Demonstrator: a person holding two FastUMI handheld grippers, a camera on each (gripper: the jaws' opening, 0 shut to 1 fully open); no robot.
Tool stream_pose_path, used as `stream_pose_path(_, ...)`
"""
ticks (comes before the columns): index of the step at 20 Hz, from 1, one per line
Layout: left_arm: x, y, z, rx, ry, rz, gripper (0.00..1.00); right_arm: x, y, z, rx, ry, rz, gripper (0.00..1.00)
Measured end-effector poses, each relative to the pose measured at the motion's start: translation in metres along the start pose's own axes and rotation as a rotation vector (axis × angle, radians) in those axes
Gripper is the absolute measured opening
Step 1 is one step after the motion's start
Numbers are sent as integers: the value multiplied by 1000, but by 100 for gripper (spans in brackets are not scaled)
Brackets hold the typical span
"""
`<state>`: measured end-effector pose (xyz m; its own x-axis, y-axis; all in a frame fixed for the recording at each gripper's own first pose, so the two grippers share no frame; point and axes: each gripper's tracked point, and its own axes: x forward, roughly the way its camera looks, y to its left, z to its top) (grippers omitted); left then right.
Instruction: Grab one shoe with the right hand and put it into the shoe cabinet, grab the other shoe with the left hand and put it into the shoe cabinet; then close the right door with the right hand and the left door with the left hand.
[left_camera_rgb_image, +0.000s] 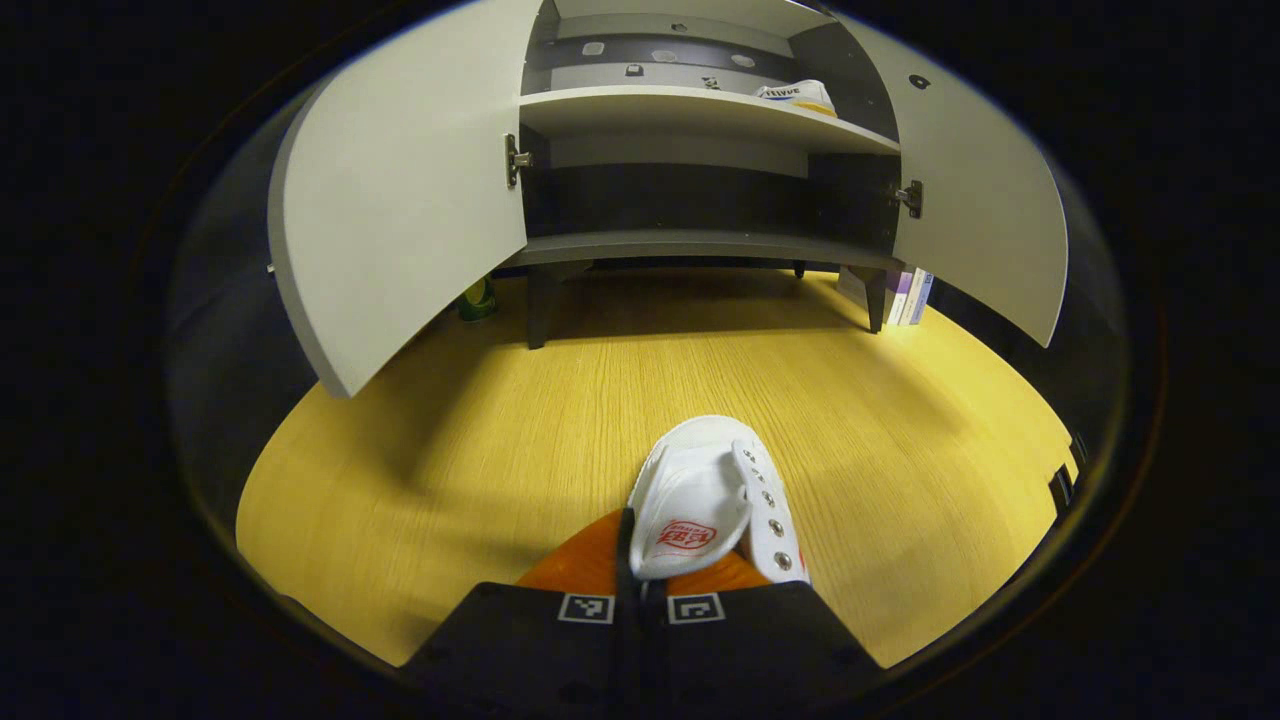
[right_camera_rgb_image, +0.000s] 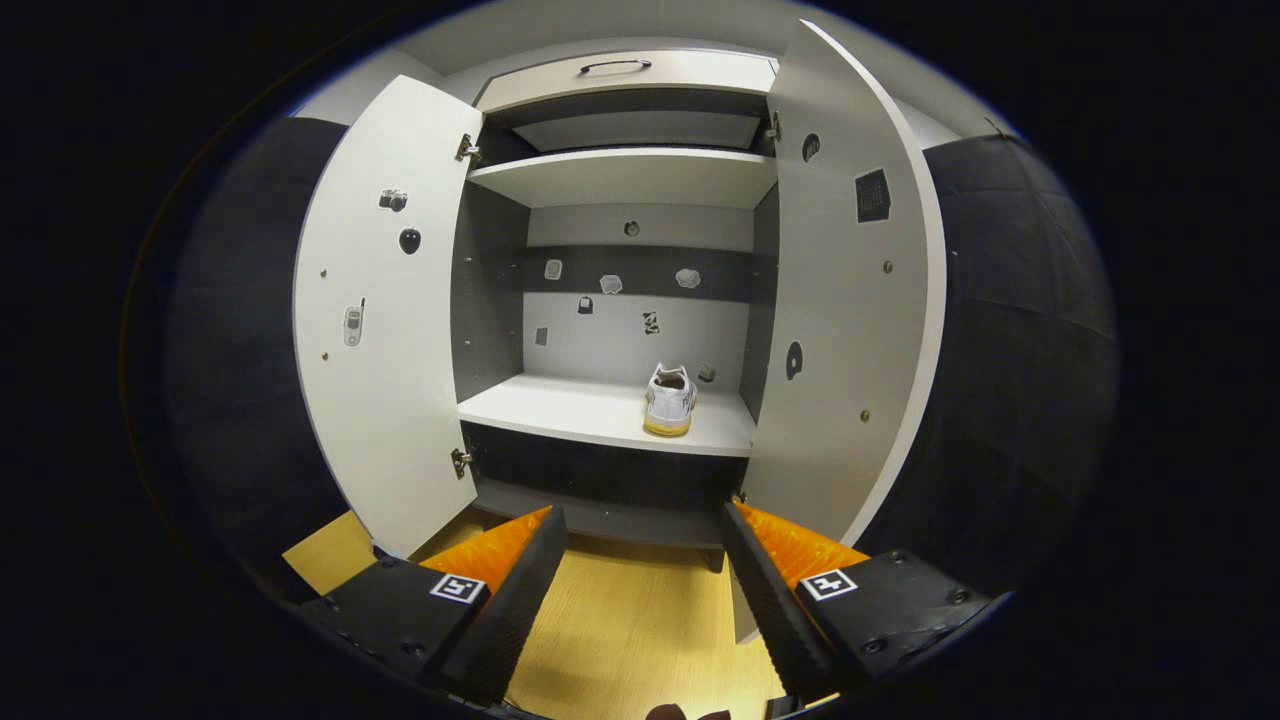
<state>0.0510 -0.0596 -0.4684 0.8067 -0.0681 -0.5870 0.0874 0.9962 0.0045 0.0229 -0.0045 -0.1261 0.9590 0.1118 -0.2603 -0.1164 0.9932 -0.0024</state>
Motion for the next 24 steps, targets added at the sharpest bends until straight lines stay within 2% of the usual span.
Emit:
stream_pose_path(5,-43,-12,72,-17,-53,-24,5,-2,3,12,55,-36,29,98)
stream_pose_path(8,-73,-5,135,9,-101,43,5,-3,-7,16,73,-57,22,98)
stream_pose_path(11,-93,-5,201,-51,-126,73,5,-5,-21,18,99,-66,9,98)
stream_pose_path(16,-110,-11,318,-111,-213,45,5,-7,-47,19,146,-77,-23,99)
stream_pose_path(19,-95,-9,390,-129,-271,45,5,-11,-60,13,167,-71,-40,98)
stream_pose_path(22,-59,4,454,-112,-314,94,5,-15,-79,9,184,-72,-72,98)
stream_pose_path(24,-26,14,481,-107,-296,133,5,-19,-94,5,201,-79,-92,98)
